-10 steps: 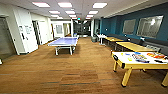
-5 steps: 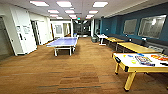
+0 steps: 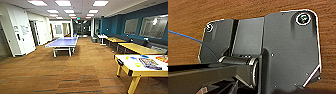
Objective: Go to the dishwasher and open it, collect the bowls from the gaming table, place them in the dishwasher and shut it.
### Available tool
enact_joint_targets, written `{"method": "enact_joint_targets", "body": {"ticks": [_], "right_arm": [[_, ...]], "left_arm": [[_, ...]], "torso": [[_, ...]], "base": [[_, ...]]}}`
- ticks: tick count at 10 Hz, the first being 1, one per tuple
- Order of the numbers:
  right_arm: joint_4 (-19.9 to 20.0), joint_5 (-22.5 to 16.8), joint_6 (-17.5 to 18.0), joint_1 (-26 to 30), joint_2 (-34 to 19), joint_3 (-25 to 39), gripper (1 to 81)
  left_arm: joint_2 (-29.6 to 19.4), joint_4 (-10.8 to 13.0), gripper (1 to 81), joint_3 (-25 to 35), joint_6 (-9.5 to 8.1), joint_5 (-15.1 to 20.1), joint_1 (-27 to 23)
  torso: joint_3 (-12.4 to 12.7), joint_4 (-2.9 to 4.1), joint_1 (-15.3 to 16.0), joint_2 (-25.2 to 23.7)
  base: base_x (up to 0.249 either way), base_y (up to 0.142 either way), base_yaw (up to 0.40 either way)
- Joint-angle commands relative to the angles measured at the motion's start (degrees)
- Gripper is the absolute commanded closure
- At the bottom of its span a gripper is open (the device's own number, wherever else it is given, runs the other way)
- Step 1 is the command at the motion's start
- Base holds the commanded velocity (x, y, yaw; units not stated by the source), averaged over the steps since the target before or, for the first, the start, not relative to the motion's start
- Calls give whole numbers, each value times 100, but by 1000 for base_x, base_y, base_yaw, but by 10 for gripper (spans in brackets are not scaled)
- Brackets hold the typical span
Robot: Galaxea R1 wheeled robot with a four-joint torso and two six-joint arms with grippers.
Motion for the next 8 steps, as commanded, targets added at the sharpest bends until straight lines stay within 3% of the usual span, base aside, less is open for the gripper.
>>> {"method": "enact_joint_targets", "body": {"ticks": [1, 8], "right_arm": [[1, -291, 16, 282, 5, 4, 10], [11, -300, -2, 300, 31, -5, 10]], "left_arm": [[-39, -25, 10, -14, 10, 265, -328], [-39, -16, 10, -14, 10, 265, -327]], "torso": [[0, 0, 0, 0], [0, 0, 0, 0]], "base": [[275, 0, 0], [276, 0, 0]]}}
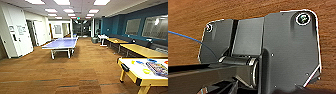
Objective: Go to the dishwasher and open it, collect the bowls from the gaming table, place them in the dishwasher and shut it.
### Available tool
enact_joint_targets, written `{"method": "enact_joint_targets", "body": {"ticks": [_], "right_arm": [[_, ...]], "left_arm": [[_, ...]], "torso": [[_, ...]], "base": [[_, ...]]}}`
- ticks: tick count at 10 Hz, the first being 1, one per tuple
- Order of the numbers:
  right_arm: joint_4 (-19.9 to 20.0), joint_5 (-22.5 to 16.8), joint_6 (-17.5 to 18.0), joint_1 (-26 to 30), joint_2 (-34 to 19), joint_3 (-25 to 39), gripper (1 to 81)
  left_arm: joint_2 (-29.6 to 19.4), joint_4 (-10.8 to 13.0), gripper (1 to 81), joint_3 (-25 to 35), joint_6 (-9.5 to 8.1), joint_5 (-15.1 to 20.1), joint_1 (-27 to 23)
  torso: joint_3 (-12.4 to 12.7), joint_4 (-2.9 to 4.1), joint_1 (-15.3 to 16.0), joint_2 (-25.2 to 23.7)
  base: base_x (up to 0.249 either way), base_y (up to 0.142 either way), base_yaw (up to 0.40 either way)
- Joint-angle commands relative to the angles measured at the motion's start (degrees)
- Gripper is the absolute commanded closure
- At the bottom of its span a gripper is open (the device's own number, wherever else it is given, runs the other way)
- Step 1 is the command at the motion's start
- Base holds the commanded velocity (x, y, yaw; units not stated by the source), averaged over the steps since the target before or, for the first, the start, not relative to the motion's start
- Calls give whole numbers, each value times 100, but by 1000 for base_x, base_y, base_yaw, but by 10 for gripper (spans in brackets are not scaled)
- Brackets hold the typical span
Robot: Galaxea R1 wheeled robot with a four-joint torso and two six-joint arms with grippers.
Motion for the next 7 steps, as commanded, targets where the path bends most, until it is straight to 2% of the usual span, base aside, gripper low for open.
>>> {"method": "enact_joint_targets", "body": {"ticks": [1, 7], "right_arm": [[2, -300, -11, 297, 1, 19, 10], [-33, -318, -20, 297, 18, 10, 10]], "left_arm": [[-39, -16, 10, -14, 10, 270, -326], [-21, 19, 10, -14, 10, 270, -309]], "torso": [[0, 0, 0, 0], [0, 0, -2, -2]], "base": [[277, 0, 0], [278, 0, 0]]}}
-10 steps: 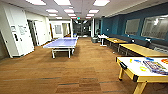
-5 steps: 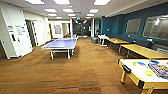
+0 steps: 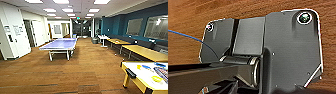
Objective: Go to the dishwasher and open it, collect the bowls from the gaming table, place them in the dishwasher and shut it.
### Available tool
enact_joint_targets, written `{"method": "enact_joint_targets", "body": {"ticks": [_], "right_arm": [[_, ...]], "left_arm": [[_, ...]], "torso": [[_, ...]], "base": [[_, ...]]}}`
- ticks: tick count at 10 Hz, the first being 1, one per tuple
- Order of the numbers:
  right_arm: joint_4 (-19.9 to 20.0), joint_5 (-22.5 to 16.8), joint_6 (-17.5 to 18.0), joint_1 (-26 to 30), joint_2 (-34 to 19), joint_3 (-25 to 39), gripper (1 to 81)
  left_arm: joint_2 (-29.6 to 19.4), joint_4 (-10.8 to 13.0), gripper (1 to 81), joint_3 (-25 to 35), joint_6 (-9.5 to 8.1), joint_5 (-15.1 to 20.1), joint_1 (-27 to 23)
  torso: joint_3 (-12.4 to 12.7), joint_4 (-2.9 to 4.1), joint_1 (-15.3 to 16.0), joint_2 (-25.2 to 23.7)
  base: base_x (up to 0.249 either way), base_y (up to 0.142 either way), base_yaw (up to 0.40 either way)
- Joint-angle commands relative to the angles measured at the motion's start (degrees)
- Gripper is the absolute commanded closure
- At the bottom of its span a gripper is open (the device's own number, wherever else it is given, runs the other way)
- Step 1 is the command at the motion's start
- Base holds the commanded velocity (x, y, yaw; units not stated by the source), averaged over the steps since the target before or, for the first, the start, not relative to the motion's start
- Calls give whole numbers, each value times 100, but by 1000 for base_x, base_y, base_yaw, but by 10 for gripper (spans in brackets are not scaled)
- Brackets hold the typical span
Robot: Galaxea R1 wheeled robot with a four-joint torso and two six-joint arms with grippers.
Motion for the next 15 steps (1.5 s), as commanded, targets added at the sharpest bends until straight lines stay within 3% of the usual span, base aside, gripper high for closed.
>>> {"method": "enact_joint_targets", "body": {"ticks": [1, 4, 15], "right_arm": [[-22, -296, -15, 305, -5, 13, 10], [-5, -296, -15, 315, 22, -5, 10], [-31, -287, -15, 315, 39, -14, 10]], "left_arm": [[-21, 19, 10, -14, 10, 267, -318], [-21, 36, 10, -14, 10, 276, -310], [-12, 45, 10, -5, 18, 276, -292]], "torso": [[0, 0, 0, 0], [-2, 0, 11, 9], [-2, 0, -7, 4]], "base": [[242, 0, 0], [127, 0, 0], [0, 0, 0]]}}
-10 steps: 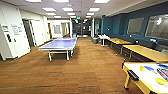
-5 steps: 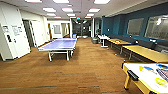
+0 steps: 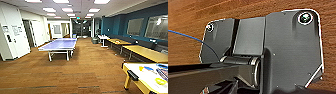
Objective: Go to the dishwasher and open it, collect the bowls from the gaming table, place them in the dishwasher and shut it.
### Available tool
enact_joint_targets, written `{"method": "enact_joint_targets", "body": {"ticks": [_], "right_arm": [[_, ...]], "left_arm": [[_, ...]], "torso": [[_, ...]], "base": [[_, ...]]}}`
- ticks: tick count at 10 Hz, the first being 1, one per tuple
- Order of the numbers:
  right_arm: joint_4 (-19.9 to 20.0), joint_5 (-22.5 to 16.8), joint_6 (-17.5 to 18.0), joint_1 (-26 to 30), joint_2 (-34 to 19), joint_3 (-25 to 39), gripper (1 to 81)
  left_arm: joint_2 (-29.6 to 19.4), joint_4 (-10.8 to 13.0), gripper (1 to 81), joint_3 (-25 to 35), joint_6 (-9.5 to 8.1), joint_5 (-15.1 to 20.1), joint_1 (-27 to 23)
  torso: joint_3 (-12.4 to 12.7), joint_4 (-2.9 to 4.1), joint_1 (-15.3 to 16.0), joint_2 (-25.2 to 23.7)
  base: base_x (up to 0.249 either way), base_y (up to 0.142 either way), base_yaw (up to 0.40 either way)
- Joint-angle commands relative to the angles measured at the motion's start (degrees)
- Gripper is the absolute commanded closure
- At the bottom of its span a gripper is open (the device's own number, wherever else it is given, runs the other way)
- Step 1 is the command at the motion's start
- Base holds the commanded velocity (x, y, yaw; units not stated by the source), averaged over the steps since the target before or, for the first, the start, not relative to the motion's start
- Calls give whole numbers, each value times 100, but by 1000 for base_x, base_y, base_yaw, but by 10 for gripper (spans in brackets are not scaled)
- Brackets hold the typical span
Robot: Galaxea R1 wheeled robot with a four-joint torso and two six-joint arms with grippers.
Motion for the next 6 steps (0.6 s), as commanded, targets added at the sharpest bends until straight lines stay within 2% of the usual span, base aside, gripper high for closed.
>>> {"method": "enact_joint_targets", "body": {"ticks": [1, 2, 6], "right_arm": [[-28, -289, -15, 312, -1, 8, 10], [-27, -289, -15, 303, 7, 8, 10], [-27, -281, -15, 277, -1, 8, 10]], "left_arm": [[-52, 46, 10, 0, 16, 262, -288], [-52, 46, 10, 9, 33, 262, -297], [-34, 46, 10, 17, 60, 253, -288]], "torso": [[0, 0, 0, 0], [0, 0, 0, 0], [0, 0, 0, 0]], "base": [[0, 0, 0], [0, 0, -200], [0, 0, -390]]}}
